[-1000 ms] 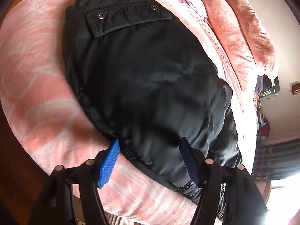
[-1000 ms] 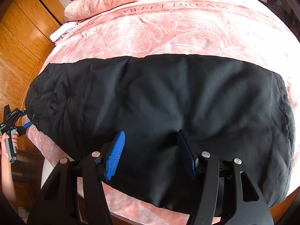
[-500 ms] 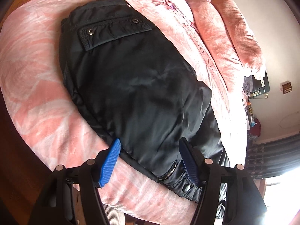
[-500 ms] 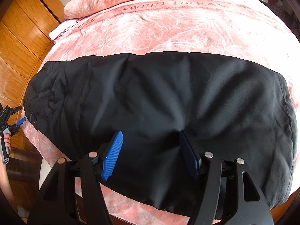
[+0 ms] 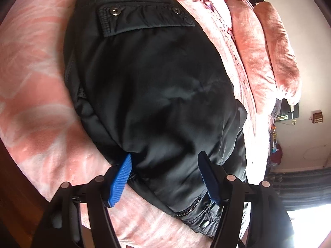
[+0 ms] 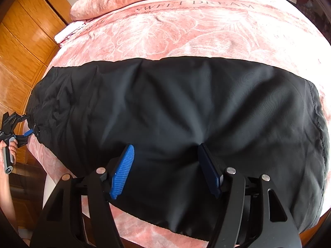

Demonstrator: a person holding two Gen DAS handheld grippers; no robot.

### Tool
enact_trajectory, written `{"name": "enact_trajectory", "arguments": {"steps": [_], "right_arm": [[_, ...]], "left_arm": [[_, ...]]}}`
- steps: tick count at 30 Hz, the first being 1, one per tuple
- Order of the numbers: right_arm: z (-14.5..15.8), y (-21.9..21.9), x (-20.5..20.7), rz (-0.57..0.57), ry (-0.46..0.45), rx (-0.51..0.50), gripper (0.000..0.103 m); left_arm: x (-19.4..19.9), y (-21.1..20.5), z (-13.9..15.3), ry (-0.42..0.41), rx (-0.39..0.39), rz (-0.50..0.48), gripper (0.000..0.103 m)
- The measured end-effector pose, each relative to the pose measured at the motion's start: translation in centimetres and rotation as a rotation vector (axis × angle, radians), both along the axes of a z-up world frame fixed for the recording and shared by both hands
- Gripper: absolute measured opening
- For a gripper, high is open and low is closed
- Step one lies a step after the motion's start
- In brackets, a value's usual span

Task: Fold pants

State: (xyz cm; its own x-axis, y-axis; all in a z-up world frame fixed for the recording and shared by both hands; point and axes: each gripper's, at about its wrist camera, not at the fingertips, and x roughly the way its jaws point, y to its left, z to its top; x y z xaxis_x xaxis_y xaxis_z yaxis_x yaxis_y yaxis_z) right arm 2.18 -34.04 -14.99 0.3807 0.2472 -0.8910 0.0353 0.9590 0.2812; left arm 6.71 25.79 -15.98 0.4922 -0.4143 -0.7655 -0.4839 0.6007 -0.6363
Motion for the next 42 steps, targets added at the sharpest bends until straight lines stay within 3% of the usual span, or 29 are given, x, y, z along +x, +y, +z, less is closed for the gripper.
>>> {"name": "enact_trajectory", "arguments": {"steps": [2,6,8,9,12,19,22,24,27,29,32,34,35,38,42], "right_arm": [[-0.1,0.0,0.0,-0.002,-0.002,0.003,0.065],[-0.3,-0.1,-0.1,0.005,-0.005,0.004,0.065],[-0.3,-0.1,0.0,0.007,-0.004,0.004,0.066],[-0.3,0.0,0.1,0.007,-0.005,0.004,0.067],[-0.4,0.2,0.4,0.003,-0.01,0.014,0.069],[-0.6,1.5,1.6,-0.001,-0.02,-0.006,0.076],[-0.6,2.1,2.0,0.018,-0.023,-0.028,0.078],[-0.6,2.4,2.1,0.025,-0.025,-0.042,0.078],[-0.2,2.0,1.7,0.007,-0.029,-0.039,0.069],[0.3,1.6,1.3,-0.008,-0.032,0.02,0.067],[1.3,1.7,0.7,-0.005,-0.04,0.083,0.067],[1.9,2.4,0.3,0.006,-0.046,0.076,0.067],[2.2,2.8,0.1,0.014,-0.052,0.071,0.067],[3.1,4.7,-0.5,0.044,-0.064,0.056,0.067],[3.5,7.7,-1.3,0.097,-0.046,0.027,0.068]], "left_arm": [[-0.3,0.2,-0.3,0.002,0.01,0.016,0.055],[-0.4,-0.4,0.0,-0.014,0.122,-0.039,0.036],[-0.5,-0.1,0.1,-0.012,0.141,-0.025,0.025],[-0.7,0.1,0.4,-0.021,0.163,-0.001,0.013],[-0.7,0.3,1.4,-0.058,0.255,0.031,0.004],[-0.5,0.5,2.1,-0.081,0.342,0.021,0.0],[-1.1,0.6,2.6,-0.098,0.421,0.016,0.0],[-1.2,0.0,3.1,-0.102,0.492,-0.023,0.0],[-1.5,-2.6,4.7,-0.13,0.62,-0.114,0.0],[-1.9,-4.6,5.4,-0.141,0.628,-0.178,0.0],[-2.3,-8.6,5.8,-0.156,0.575,-0.304,0.019],[-2.5,-11.7,5.7,-0.168,0.556,-0.39,0.051],[-2.6,-13.2,5.6,-0.177,0.545,-0.421,0.056],[-2.6,-17.5,5.0,-0.189,0.504,-0.535,0.059],[-2.6,-20.2,4.6,-0.193,0.525,-0.585,0.067]]}}
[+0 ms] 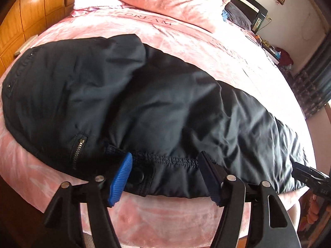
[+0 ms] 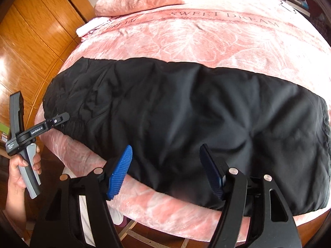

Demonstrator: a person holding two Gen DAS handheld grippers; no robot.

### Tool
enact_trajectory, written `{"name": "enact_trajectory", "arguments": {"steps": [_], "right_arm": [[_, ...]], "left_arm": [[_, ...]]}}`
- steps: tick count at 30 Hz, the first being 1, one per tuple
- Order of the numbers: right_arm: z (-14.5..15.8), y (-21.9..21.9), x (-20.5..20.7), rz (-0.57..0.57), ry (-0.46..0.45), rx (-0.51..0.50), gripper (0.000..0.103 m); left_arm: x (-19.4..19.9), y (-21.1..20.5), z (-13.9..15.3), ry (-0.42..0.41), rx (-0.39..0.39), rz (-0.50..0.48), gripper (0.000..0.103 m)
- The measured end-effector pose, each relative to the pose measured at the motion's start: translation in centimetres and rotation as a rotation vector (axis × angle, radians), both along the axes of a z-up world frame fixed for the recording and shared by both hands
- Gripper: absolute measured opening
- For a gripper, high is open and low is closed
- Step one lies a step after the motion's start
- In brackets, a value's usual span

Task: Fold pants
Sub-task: 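Bring both open tools to the edge of the folded pants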

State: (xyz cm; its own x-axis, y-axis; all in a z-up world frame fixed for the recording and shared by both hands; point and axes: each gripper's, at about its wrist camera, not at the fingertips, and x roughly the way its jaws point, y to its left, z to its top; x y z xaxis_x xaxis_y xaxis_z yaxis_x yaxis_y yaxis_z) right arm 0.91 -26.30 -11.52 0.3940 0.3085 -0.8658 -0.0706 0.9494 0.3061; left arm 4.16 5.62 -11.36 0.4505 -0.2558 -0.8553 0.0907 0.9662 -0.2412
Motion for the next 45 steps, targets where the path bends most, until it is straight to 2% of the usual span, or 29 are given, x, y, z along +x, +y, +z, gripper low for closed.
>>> {"name": "enact_trajectory", "arguments": {"steps": [3,9,12,13,17,19,24,29,32,36,38,39,40,42,45], "right_arm": [[-0.3,1.8,-1.0,0.039,0.029,0.084,0.066],[-1.3,4.8,-2.6,0.074,0.09,0.109,0.064],[-2.5,4.1,-2.6,0.017,0.132,0.141,0.063],[-2.9,3.5,-2.5,-0.012,0.146,0.163,0.061],[-4.1,0.9,-2.9,-0.1,0.181,0.295,0.061],[-3.9,0.0,-3.2,-0.127,0.177,0.319,0.061],[-1.9,-3.5,-4.1,-0.211,0.12,0.24,0.063],[-1.9,-9.6,-4.7,-0.363,0.132,0.169,0.063],[-2.9,-11.3,-4.7,-0.373,0.157,0.208,0.062],[-1.9,-11.4,-4.7,-0.32,0.119,0.158,0.06],[-0.6,-13.1,-5.1,-0.326,0.076,0.113,0.064],[0.0,-14.1,-5.0,-0.342,0.062,0.081,0.073],[0.5,-15.6,-5.2,-0.363,0.05,0.043,0.079],[1.1,-18.4,-5.5,-0.392,0.048,-0.016,0.081],[-0.3,-23.6,-5.4,-0.406,0.071,0.025,0.082]], "left_arm": [[0.2,0.1,0.0,0.004,-0.016,0.006,0.066],[0.4,-0.1,-0.4,0.009,-0.001,0.021,0.066],[0.2,-0.5,-0.3,-0.001,0.015,0.015,0.066],[0.1,-0.7,-0.3,-0.003,0.014,0.008,0.066],[-0.3,-1.9,-0.1,-0.009,0.012,-0.022,0.066],[-0.5,-2.9,0.0,-0.014,0.02,-0.045,0.066],[-0.7,-6.1,-0.2,-0.012,0.022,-0.123,0.066],[-0.2,-9.6,-1.3,-0.002,0.033,-0.195,0.066],[0.2,-10.3,-2.4,0.014,0.059,-0.182,0.067],[0.2,-10.8,-2.0,0.016,0.086,-0.19,0.068],[-0.1,-11.1,-1.4,0.019,0.078,-0.201,0.068],[-0.4,-11.8,-1.0,0.017,0.072,-0.211,0.069],[-0.6,-12.3,-0.8,0.013,0.071,-0.224,0.073],[-0.9,-13.5,-0.3,0.006,0.071,-0.257,0.081],[-1.2,-14.8,-0.4,0.014,0.049,-0.291,0.083]]}}
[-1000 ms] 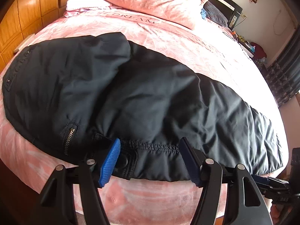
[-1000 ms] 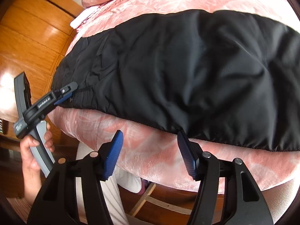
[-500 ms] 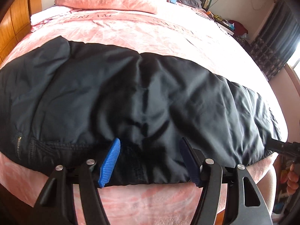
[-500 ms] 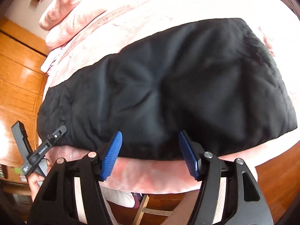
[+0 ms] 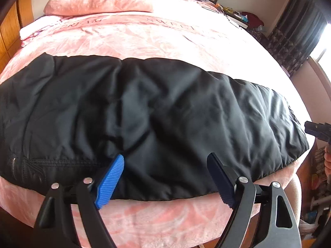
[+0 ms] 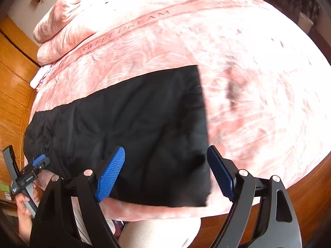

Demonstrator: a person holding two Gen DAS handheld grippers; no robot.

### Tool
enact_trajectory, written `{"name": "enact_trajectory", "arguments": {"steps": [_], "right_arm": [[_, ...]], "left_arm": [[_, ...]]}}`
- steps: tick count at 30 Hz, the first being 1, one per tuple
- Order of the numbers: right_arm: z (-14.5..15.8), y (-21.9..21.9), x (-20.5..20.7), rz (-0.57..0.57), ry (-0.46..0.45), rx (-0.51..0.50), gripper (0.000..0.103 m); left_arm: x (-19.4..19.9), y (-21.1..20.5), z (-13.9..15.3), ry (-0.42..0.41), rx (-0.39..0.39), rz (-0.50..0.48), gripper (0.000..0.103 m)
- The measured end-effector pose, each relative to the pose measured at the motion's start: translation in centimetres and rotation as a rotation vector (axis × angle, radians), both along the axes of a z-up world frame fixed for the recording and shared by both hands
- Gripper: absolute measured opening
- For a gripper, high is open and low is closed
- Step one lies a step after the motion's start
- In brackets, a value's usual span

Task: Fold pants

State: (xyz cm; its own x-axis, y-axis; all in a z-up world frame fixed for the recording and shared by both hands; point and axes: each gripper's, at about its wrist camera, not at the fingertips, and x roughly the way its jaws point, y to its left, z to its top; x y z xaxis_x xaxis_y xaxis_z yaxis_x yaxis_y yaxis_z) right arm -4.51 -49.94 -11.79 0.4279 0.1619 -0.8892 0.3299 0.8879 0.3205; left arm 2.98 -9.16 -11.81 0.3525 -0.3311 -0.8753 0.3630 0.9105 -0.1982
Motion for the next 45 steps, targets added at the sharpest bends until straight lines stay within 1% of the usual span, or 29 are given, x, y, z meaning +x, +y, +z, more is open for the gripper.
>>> {"name": "enact_trajectory", "arguments": {"steps": [3,5,7,9,11,12,13,14,15,16,17,19,20,22,25,27,28,29,30,32,33,34,35,37,39,40,41,43,45], "right_arm": [[-2.5,-3.6,0.3,0.039,0.019,0.091,0.082],[-4.2,-4.5,0.3,0.1,0.008,0.222,0.082],[-5.4,-4.7,0.5,0.142,-0.008,0.318,0.083],[-5.9,-3.6,1.3,0.197,-0.028,0.332,0.08],[-6.0,-2.2,2.0,0.228,-0.037,0.307,0.08],[-6.0,-1.9,2.2,0.232,-0.044,0.301,0.074],[-6.0,-1.8,2.5,0.218,-0.048,0.287,0.057],[-5.7,-2.1,2.4,0.204,-0.052,0.29,0.048],[-5.2,-2.3,2.5,0.195,-0.077,0.331,0.028],[-4.2,-2.4,2.5,0.189,-0.114,0.358,0.021],[-2.6,-2.1,2.7,0.204,-0.14,0.324,0.019],[0.7,-0.8,3.6,0.259,-0.175,0.212,0.016],[2.4,-0.3,4.1,0.283,-0.192,0.171,0.015],[5.4,0.1,5.3,0.312,-0.23,0.104,0.014],[8.6,-1.0,7.7,0.304,-0.286,0.056,0.013],[8.6,-2.3,8.7,0.271,-0.282,0.026,0.012],[7.6,-3.0,9.0,0.252,-0.256,0.018,0.012],[6.0,-3.8,9.2,0.228,-0.209,0.022,0.012],[3.7,-4.6,9.2,0.208,-0.151,0.032,0.012],[-1.3,-4.8,8.6,0.201,-0.025,0.015,0.015],[-3.3,-4.7,8.1,0.198,0.021,-0.007,0.026],[-4.5,-4.7,7.3,0.188,0.026,-0.022,0.036],[-4.9,-4.9,6.8,0.17,0.013,-0.016,0.038],[-4.4,-5.5,6.0,0.127,0.0,0.003,0.041],[-2.7,-5.6,5.6,0.087,-0.013,-0.056,0.042],[-1.6,-5.4,5.2,0.07,-0.02,-0.111,0.045],[-0.5,-4.9,5.0,0.06,-0.031,-0.164,0.046],[1.8,-3.2,4.1,0.073,-0.069,-0.274,0.046],[3.7,-0.8,3.4,0.094,-0.096,-0.387,0.044]], "left_arm": [[0.0,-1.4,-0.4,0.015,-0.003,-0.015,0.083],[0.0,-2.1,-0.7,0.023,0.002,-0.021,0.083],[0.1,-2.4,-1.2,0.028,0.016,-0.021,0.084],[0.2,-2.4,-1.6,0.031,0.023,-0.014,0.084],[0.2,-2.4,-1.8,0.031,0.021,-0.004,0.085],[0.2,-2.2,-1.9,0.031,0.023,0.0,0.086],[0.3,-2.3,-1.9,0.031,0.027,0.003,0.087],[0.3,-2.2,-2.0,0.03,0.03,0.004,0.087],[0.4,-2.4,-2.0,0.026,0.033,0.006,0.087],[0.4,-2.5,-1.9,0.019,0.034,0.008,0.087],[0.4,-2.6,-1.8,0.01,0.031,0.012,0.087],[0.7,-3.3,-1.7,-0.005,0.024,0.021,0.087],[1.1,-3.9,-1.6,-0.009,0.023,0.027,0.087],[1.9,-5.2,-1.5,-0.017,0.012,0.044,0.087],[3.5,-7.1,-0.4,-0.055,-0.036,0.082,0.087],[4.2,-8.0,0.0,-0.075,-0.045,0.087,0.087],[4.5,-8.4,-0.1,-0.072,-0.035,0.086,0.087],[4.8,-8.6,-0.6,-0.063,-0.015,0.084,0.087],[4.9,-8.9,-1.2,-0.052,0.013,0.075,0.087],[4.7,-9.0,-2.3,-0.047,0.043,0.045,0.087],[4.3,-9.2,-2.7,-0.071,0.061,0.022,0.088],[3.8,-9.3,-2.9,-0.099,0.078,-0.003,0.088],[3.6,-9.3,-3.0,-0.115,0.087,-0.02,0.088],[3.5,-8.7,-2.9,-0.116,0.082,-0.027,0.088],[3.3,-7.8,-2.3,-0.094,0.05,-0.008,0.088],[3.1,-7.4,-1.9,-0.089,0.035,0.007,0.088],[3.0,-6.7,-1.6,-0.087,0.028,0.023,0.088],[2.8,-6.0,-1.4,-0.08,0.019,0.045,0.088],[2.7,-5.4,-1.2,-0.068,0.009,0.046,0.088]]}}
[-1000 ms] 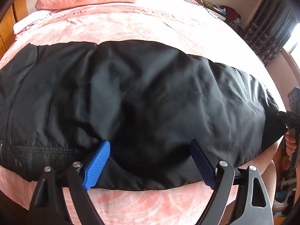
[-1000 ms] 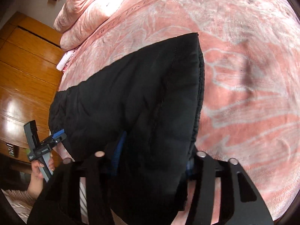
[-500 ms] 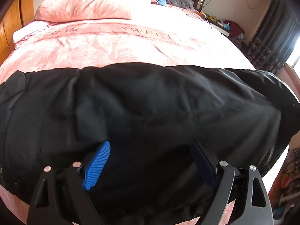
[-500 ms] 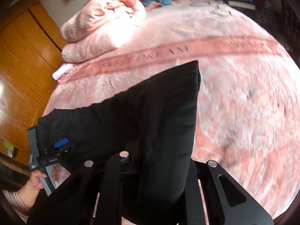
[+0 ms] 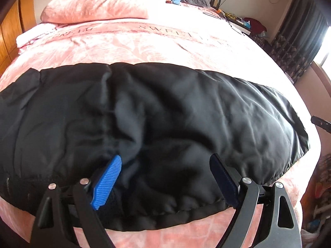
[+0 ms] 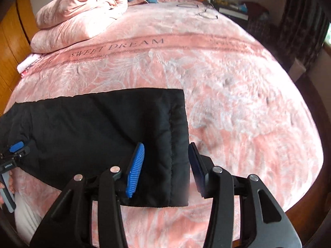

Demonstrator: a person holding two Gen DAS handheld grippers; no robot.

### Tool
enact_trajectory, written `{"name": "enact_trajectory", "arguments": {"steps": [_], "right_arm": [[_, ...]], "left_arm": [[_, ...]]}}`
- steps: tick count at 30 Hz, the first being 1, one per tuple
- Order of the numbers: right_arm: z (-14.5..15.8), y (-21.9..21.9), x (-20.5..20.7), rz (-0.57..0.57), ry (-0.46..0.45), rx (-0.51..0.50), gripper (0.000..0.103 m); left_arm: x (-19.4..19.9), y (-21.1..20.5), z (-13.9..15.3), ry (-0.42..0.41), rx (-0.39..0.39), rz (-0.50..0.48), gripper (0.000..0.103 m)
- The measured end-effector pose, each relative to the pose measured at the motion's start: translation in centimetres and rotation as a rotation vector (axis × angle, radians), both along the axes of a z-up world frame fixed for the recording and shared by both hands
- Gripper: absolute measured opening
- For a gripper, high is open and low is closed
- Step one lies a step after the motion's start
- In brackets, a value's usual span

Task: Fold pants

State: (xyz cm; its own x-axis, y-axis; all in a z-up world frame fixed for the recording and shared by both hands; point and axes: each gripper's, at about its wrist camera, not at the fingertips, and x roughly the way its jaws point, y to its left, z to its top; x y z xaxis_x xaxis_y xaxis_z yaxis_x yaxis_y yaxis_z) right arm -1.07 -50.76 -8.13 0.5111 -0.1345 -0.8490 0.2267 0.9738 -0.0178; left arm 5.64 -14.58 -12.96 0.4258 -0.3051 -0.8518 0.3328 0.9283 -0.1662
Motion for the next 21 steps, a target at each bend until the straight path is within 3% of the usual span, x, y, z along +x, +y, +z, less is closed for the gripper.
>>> {"name": "enact_trajectory", "arguments": {"steps": [2,6,10,13,17,21], "right_arm": [[1.0,2.4,-0.7,0.032,-0.028,-0.033,0.046],[-1.1,6.7,-0.7,0.129,0.014,0.248,0.045],[-4.2,11.9,0.3,0.183,0.08,0.285,0.042],[-5.2,14.0,0.5,0.19,0.095,0.459,0.042],[-5.2,17.1,0.0,0.208,0.115,0.458,0.042],[-6.5,18.4,0.8,0.171,0.15,0.522,0.043]], "left_arm": [[-0.3,0.1,-0.2,0.002,0.019,-0.009,0.088],[-0.8,0.7,-1.9,0.014,0.05,-0.041,0.089],[-1.7,1.2,-1.1,0.027,0.042,-0.034,0.089],[-2.4,2.4,0.2,0.045,-0.017,-0.008,0.089],[-3.4,3.7,1.0,0.035,-0.01,-0.005,0.089],[-3.7,5.5,0.6,0.064,0.002,0.032,0.089]]}}
